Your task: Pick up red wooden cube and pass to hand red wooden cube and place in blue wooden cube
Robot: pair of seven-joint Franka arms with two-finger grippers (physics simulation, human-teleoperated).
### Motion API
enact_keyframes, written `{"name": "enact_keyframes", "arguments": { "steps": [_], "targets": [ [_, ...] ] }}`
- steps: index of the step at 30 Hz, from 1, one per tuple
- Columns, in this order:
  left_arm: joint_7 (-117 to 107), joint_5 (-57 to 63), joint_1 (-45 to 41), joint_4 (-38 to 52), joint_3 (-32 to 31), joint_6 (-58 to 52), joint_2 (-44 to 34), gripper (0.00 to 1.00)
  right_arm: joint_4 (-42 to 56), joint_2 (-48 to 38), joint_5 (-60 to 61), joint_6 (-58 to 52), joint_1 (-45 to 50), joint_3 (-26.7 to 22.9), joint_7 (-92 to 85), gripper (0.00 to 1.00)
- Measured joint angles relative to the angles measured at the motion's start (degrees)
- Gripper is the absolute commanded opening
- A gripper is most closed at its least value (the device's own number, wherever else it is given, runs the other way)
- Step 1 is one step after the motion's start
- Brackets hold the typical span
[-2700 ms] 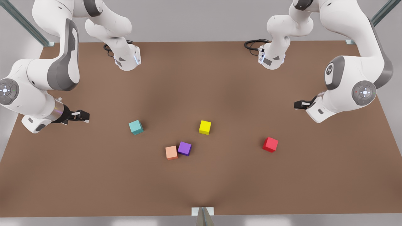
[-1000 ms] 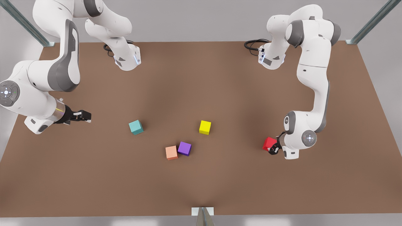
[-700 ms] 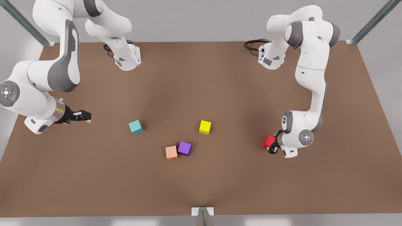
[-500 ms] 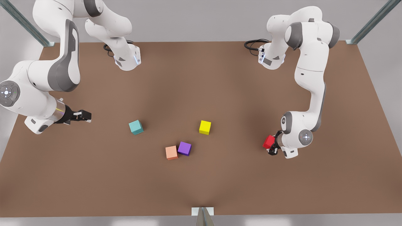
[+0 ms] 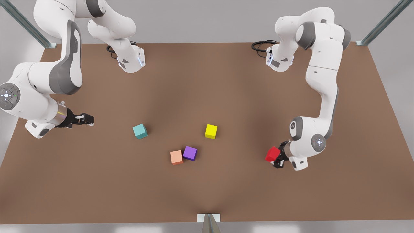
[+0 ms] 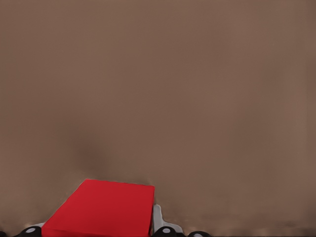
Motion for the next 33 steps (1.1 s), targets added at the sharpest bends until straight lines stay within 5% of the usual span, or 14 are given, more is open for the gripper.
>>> {"name": "enact_keyframes", "arguments": {
  "steps": [4, 10, 23, 33],
  "targets": [
    [-0.46, -5.18, -1.08, 12.41, -17.59, -7.65, 6.49, 0.55, 0.37, 2.64, 2.72, -0.52, -0.01, 0.11, -2.6, 1.0],
    [5.39, -9.9, -8.83, 21.99, -30.01, -7.9, 18.8, 0.54, 13.26, 25.51, 31.58, -1.96, 0.21, 4.17, -19.33, 1.0],
    [28.88, -22.84, -6.11, 21.06, -31.23, -5.61, 21.94, 0.55, 12.16, 33.77, 70.87, 1.64, 2.78, 4.36, -68.44, 1.0],
    [43.12, -31.6, -4.74, 21.05, -31.14, -2.39, 22.87, 0.55, 5.49, 35.47, 81.34, 5.7, 5.89, 3.7, -96.85, 1.0]
  ]
}}
